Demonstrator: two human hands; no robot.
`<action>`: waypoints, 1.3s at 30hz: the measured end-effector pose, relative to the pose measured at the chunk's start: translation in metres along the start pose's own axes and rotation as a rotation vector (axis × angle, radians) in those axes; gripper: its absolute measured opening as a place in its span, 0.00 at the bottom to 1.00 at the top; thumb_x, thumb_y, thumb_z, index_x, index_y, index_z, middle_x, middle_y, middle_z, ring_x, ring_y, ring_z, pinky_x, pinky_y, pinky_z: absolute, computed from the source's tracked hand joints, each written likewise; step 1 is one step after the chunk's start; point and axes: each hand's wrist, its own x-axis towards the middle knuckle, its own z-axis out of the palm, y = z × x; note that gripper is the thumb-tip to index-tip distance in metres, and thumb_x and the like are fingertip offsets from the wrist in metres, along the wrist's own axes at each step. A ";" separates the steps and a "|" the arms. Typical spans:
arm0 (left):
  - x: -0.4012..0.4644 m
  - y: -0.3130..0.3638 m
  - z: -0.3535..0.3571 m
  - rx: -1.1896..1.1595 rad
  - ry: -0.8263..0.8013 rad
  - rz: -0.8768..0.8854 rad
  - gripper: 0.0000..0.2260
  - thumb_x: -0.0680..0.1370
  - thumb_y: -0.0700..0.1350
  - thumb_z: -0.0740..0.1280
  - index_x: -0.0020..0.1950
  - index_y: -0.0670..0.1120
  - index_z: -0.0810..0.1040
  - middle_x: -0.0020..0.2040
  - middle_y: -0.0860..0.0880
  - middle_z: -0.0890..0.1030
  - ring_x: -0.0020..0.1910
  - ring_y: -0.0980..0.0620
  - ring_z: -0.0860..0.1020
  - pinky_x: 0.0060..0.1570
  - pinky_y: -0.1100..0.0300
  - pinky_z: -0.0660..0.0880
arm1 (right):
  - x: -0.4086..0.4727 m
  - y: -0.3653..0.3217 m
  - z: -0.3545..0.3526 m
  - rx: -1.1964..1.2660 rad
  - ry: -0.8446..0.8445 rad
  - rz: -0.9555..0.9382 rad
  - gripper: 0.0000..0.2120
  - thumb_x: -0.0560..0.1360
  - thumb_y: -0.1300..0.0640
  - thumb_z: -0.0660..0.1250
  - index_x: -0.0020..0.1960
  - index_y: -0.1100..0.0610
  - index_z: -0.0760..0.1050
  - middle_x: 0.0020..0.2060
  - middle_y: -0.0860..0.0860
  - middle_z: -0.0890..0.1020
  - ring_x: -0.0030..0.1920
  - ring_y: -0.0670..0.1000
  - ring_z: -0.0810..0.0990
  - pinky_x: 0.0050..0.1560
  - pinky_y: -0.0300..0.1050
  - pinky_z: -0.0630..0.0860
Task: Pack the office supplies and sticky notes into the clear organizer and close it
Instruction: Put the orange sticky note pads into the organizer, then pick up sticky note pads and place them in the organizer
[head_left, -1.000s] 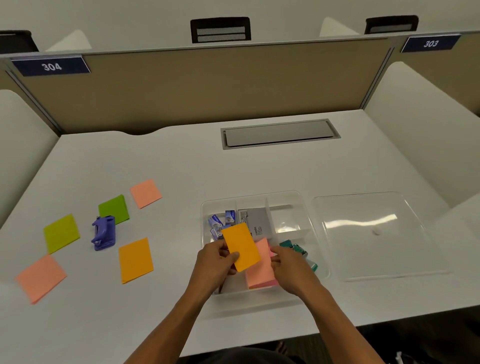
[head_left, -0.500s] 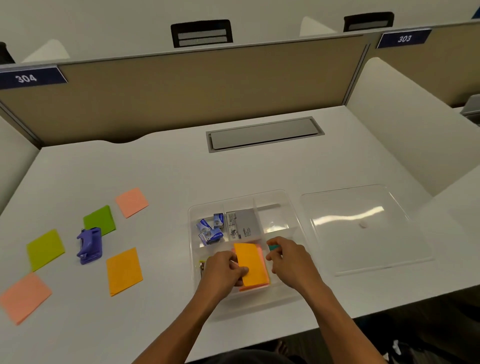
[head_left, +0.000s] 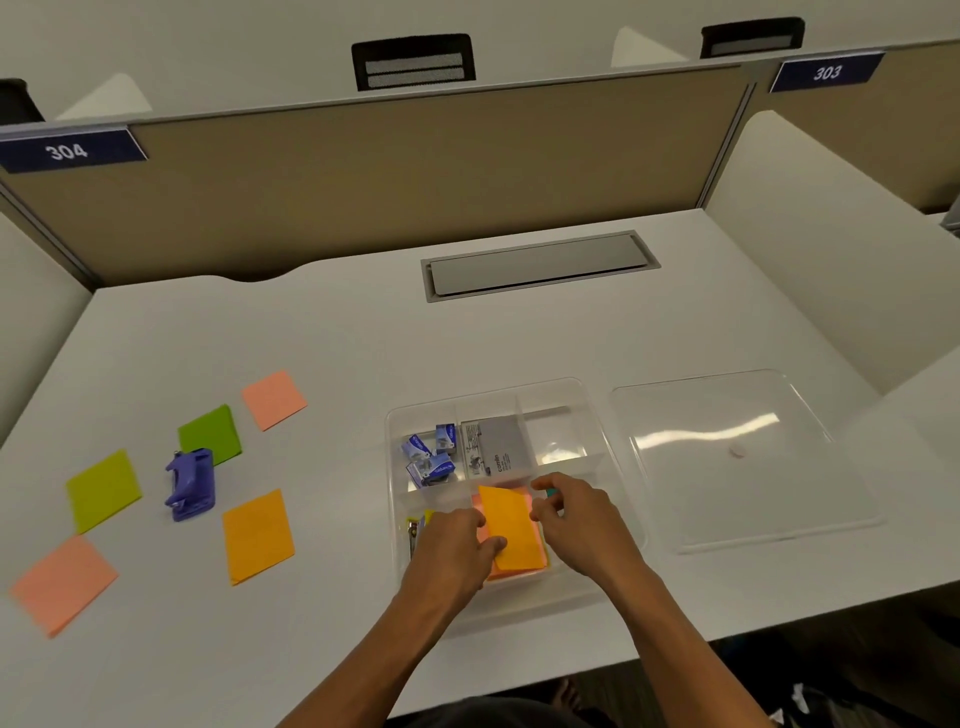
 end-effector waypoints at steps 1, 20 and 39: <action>0.000 -0.001 0.000 0.020 0.004 0.006 0.24 0.75 0.60 0.66 0.68 0.50 0.73 0.55 0.49 0.83 0.48 0.52 0.82 0.54 0.59 0.76 | 0.001 -0.001 0.001 -0.003 -0.006 0.001 0.14 0.81 0.50 0.61 0.65 0.47 0.73 0.57 0.49 0.82 0.55 0.50 0.80 0.61 0.52 0.77; -0.012 -0.041 -0.030 0.074 0.292 0.008 0.20 0.77 0.63 0.60 0.64 0.56 0.74 0.53 0.54 0.82 0.48 0.53 0.80 0.46 0.62 0.74 | 0.017 -0.028 0.036 0.031 -0.093 -0.180 0.13 0.79 0.49 0.64 0.62 0.43 0.75 0.45 0.38 0.79 0.45 0.40 0.78 0.43 0.33 0.71; -0.052 -0.182 -0.097 0.002 0.600 -0.371 0.24 0.75 0.59 0.67 0.68 0.51 0.71 0.66 0.48 0.73 0.63 0.47 0.72 0.56 0.51 0.74 | 0.021 -0.134 0.121 -0.112 -0.372 -0.504 0.17 0.78 0.46 0.64 0.66 0.44 0.72 0.56 0.42 0.80 0.44 0.42 0.80 0.49 0.42 0.78</action>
